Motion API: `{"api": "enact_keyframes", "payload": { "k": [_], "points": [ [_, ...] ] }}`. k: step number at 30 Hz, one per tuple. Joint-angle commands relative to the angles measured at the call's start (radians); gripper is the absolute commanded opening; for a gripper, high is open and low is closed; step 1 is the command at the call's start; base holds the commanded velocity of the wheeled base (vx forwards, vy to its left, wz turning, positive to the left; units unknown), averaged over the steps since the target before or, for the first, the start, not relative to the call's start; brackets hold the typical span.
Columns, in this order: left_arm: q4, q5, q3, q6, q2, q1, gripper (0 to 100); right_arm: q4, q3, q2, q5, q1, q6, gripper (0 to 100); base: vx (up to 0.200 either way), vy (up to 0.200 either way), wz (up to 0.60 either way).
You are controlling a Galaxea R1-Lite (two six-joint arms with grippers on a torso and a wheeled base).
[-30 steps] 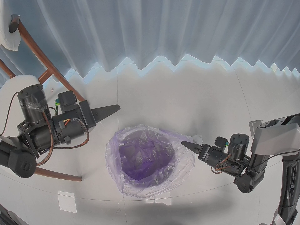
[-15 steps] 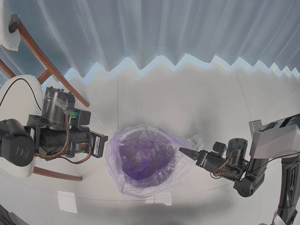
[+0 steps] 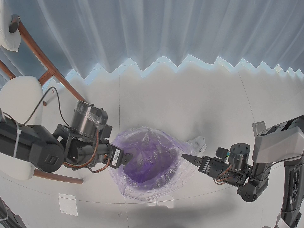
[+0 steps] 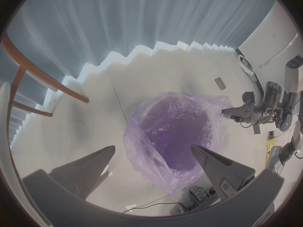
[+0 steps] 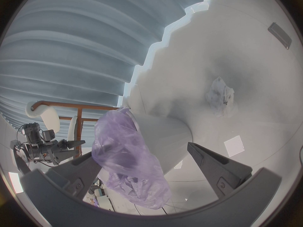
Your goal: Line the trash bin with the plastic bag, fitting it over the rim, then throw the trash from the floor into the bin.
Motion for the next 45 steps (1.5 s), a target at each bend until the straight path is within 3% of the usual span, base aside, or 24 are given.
{"api": "enact_keyframes", "payload": {
  "k": [1, 12, 17, 18, 26, 37, 39, 45],
  "points": [
    [0.006, 0.010, -0.036, -0.040, 0.106, -0.034, 100, -0.017, 0.004, 0.022, -0.019, 0.000, -0.001, 100, 0.000, 0.000, 0.00],
    [0.000, 0.140, -0.061, -0.082, 0.219, -0.037, 100, -0.017, -0.002, 0.024, -0.019, 0.002, -0.001, 100, 0.000, 0.000, 0.00],
    [0.001, 0.160, -0.094, -0.115, 0.261, -0.037, 100, -0.017, -0.007, 0.024, -0.019, 0.002, -0.001, 100, 0.000, 0.000, 0.00],
    [0.003, 0.166, -0.096, -0.118, 0.262, -0.037, 0, -0.017, -0.007, 0.024, -0.019, 0.002, -0.001, 100, 0.000, 0.000, 0.00],
    [0.006, 0.171, -0.071, -0.123, 0.198, -0.017, 0, -0.017, 0.001, 0.027, -0.019, -0.006, -0.001, 100, 0.000, 0.000, 0.00],
    [-0.005, 0.155, 0.148, -0.117, 0.115, 0.097, 0, -0.017, -0.021, 0.036, -0.019, -0.009, -0.001, 100, 0.000, 0.000, 0.00],
    [-0.029, 0.106, 0.169, -0.115, 0.120, 0.129, 0, -0.017, -0.027, 0.038, -0.019, -0.012, -0.001, 100, 0.000, 0.000, 0.00],
    [-0.134, 0.090, 0.174, -0.114, 0.180, 0.170, 0, -0.017, -0.039, 0.044, -0.020, -0.012, 0.000, 100, 0.000, 0.000, 0.00]
  ]
}}
